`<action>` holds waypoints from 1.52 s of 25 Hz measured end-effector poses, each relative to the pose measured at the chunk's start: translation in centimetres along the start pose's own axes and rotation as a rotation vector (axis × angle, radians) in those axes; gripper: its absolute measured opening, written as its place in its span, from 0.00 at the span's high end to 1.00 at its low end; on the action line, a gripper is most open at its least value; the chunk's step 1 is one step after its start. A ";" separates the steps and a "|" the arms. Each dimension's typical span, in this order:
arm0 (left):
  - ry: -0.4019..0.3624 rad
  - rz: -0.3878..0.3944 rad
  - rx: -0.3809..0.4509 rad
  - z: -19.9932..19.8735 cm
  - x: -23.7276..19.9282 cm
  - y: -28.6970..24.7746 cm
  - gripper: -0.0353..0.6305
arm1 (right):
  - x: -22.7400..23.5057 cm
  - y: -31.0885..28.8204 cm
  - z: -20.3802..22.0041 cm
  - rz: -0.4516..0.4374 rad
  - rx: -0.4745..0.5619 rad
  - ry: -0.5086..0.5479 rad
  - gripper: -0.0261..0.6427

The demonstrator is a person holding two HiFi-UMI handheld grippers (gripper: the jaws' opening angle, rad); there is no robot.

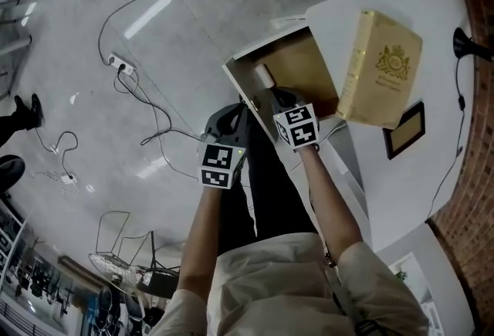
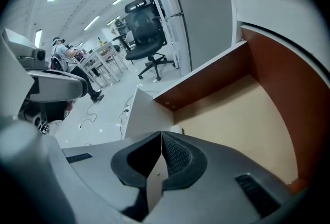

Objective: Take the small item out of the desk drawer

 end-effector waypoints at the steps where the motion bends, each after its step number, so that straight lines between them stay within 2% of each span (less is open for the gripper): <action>1: 0.004 -0.003 -0.002 0.2 -0.1 -0.3 0.92 | 0.0 -0.5 0.0 -0.005 -0.006 0.009 0.92; 12: -0.003 -0.005 -0.043 1.0 -1.0 -3.0 0.92 | 2.3 -4.5 0.8 -0.014 -0.056 0.042 0.84; 18: -0.003 0.002 -0.053 0.8 -1.1 -3.7 0.92 | 3.0 -6.8 1.6 -0.044 -0.131 0.060 0.75; 28: 0.010 -0.005 -0.060 1.3 -1.6 -4.0 0.92 | 3.4 -9.8 2.4 -0.058 -0.185 0.018 0.71; 34: 0.021 -0.022 -0.049 1.7 -2.1 -3.7 0.92 | 3.2 -11.2 2.5 -0.045 -0.207 0.048 0.69; 38: 0.031 -0.037 -0.030 2.0 -2.6 -2.9 0.92 | 3.5 -11.9 2.8 -0.004 -0.227 0.076 0.69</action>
Point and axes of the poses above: the fingertips, and each gripper's own axes: y backward along the fingers, x to its right, z out of its underside, the point moved 6 cm from there along y, backward along the fingers, and after that the axes turned 6 degrees about z, right-handed, at the moved point
